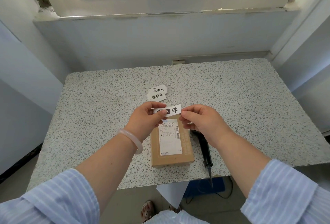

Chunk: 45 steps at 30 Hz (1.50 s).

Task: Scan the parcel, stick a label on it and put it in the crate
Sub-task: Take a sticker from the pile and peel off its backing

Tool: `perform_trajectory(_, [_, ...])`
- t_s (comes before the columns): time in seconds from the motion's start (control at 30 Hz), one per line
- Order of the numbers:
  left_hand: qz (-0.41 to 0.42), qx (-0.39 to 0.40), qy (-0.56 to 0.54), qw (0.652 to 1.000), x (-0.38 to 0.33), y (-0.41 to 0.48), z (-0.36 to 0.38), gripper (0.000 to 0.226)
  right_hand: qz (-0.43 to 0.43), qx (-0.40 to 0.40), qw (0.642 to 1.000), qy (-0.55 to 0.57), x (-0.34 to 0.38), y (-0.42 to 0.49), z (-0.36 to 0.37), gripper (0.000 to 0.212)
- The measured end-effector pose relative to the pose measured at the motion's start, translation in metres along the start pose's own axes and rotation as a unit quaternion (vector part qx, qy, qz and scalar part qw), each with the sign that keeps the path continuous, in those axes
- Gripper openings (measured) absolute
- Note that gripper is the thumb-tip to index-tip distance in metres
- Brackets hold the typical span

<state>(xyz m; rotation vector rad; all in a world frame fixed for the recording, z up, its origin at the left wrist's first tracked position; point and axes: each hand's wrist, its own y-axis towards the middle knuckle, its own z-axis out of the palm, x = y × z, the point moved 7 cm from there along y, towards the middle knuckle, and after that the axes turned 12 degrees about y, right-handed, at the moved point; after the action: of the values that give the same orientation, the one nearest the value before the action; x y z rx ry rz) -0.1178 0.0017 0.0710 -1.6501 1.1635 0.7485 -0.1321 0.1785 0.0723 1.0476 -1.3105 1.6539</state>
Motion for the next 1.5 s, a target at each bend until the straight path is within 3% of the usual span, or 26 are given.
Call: perform_trajectory(1.5, [0.007,0.007,0.011,1.000,0.0070,0.0071,0.0025,0.016,0.001,-0.014,0.999,-0.034,-0.0008,0.0019,-0.0002,0.005])
